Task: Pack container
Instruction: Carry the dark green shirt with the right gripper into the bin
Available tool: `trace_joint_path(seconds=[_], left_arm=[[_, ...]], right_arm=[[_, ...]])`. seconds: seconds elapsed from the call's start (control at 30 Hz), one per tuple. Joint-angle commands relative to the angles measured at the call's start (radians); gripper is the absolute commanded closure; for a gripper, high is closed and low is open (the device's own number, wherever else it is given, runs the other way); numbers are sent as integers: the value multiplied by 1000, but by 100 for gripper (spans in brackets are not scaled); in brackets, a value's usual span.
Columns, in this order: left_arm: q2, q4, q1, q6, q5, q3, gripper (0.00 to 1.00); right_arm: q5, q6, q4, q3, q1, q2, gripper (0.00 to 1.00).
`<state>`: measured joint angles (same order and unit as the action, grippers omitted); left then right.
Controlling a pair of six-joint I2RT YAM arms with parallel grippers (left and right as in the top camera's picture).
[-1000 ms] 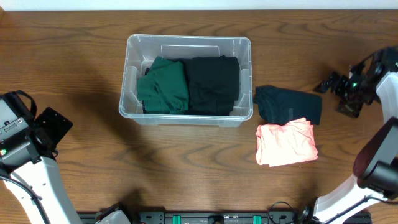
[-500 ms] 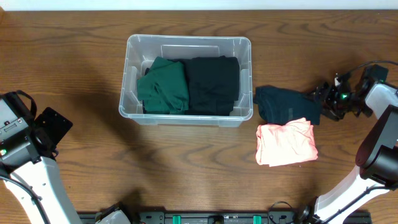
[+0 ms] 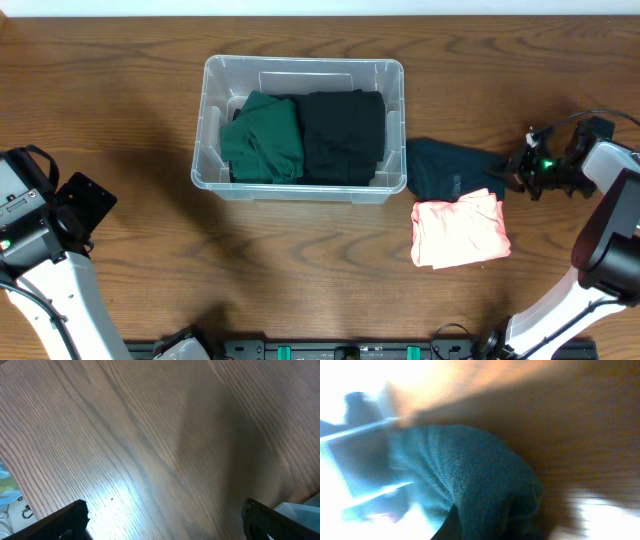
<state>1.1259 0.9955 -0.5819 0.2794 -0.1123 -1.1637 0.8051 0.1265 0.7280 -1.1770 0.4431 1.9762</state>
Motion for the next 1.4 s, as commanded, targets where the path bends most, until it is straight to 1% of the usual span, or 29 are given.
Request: trace_joint_path(seconds=[0.0,0.07,0.1,0.17,0.2,0.23,0.3,0.4,0.43,0.5,0.67,0.77,0.9,0.97,1.03,1.17,1.37], left_arm=[[4,3,-5,-17,-15,-16,2],[4,3,-5,-17,-16,-16,2],[4,3,-5,-17,-16,-16,2],[4,3,-5,-17,-16,-16,2],[4,3,-5,-17,-16,-16,2],[4,3,-5,-17,-16,-16,2],[4,3,-5,-17,-16,-16,2],[4,3,-5,-17,-16,-16,2],[4,3,-5,-17,-16,-16,2],[4,3,-5,-17,-16,-16,2],[4,3,-5,-17,-16,-16,2],[4,3,-5,-17,-16,-16,2],[4,3,-5,-17,-16,-16,2],[4,3,-5,-17,-15,-16,2],[4,3,-5,-17,-16,-16,2],[4,3,-5,-17,-16,-16,2],[4,3,-5,-17,-16,-16,2]], right_arm=[[335,129,-45,-79,-7,-141,99],[460,231,-130,-111,-18,-197,99],[508,310,-200,-127,-30,-230,99],[539,446,-327,-141,-58,-278,99],[539,531,-411,-144,-81,-305,99],[537,658,-529,-145,-118,-336,99],[520,829,-721,-145,-183,-364,99],[455,1032,-1003,-145,-311,-372,99],[412,1067,-1065,-144,-365,-369,99],[338,1077,-1084,-144,-440,-366,99],[125,1024,-1079,-144,-649,-319,99],[-6,997,-1078,-144,-749,-262,99],[-209,1004,-1087,-144,-858,-150,99],[-276,1017,-1098,-144,-895,-90,99],[-325,1028,-1144,-144,-922,-24,99],[-383,1048,-1224,-144,-948,91,99],[-385,1044,-1199,-144,-935,216,99]])
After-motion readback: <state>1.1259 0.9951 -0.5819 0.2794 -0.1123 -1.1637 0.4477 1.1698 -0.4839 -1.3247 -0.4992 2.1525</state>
